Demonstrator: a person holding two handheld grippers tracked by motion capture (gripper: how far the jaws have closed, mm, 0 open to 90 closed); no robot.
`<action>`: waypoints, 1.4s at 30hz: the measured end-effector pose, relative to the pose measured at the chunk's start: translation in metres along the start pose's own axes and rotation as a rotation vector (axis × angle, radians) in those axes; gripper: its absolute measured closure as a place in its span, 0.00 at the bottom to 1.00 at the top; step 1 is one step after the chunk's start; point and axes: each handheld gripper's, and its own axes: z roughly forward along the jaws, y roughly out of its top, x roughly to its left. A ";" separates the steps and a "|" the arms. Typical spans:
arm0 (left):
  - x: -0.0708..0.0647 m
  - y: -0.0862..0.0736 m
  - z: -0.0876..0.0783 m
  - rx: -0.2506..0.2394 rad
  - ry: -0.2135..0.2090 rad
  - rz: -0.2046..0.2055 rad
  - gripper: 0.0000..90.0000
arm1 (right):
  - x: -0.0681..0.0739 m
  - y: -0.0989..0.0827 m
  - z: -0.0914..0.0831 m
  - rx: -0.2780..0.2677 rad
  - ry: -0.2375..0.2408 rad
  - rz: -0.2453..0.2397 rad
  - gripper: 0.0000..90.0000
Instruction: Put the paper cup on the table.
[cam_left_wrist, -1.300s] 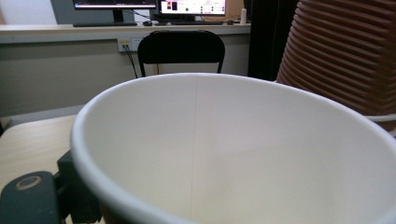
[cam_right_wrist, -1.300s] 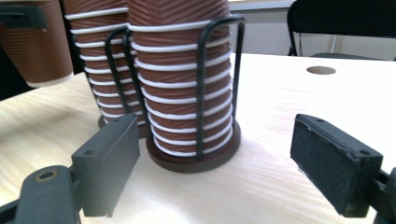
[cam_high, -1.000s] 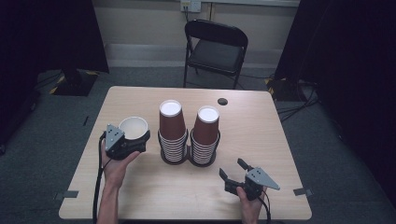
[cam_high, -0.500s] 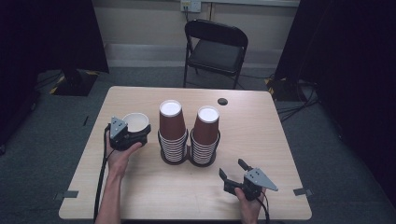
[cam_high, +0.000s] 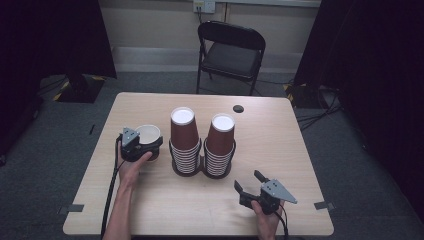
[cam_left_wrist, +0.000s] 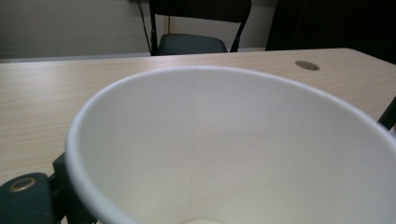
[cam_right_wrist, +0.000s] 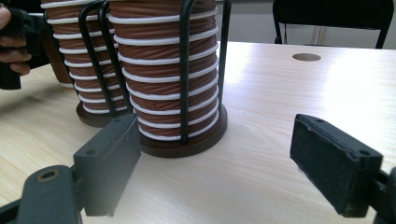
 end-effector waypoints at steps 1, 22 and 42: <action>0.000 -0.001 0.000 0.002 -0.007 0.003 0.08 | 0.000 0.000 0.000 -0.001 0.000 0.001 0.17; -0.003 -0.014 0.007 0.195 0.056 0.087 0.16 | 0.000 0.000 0.000 0.001 -0.002 0.001 0.16; -0.004 -0.021 0.000 0.248 0.042 0.126 0.17 | -0.001 0.000 -0.001 -0.010 0.005 0.009 0.16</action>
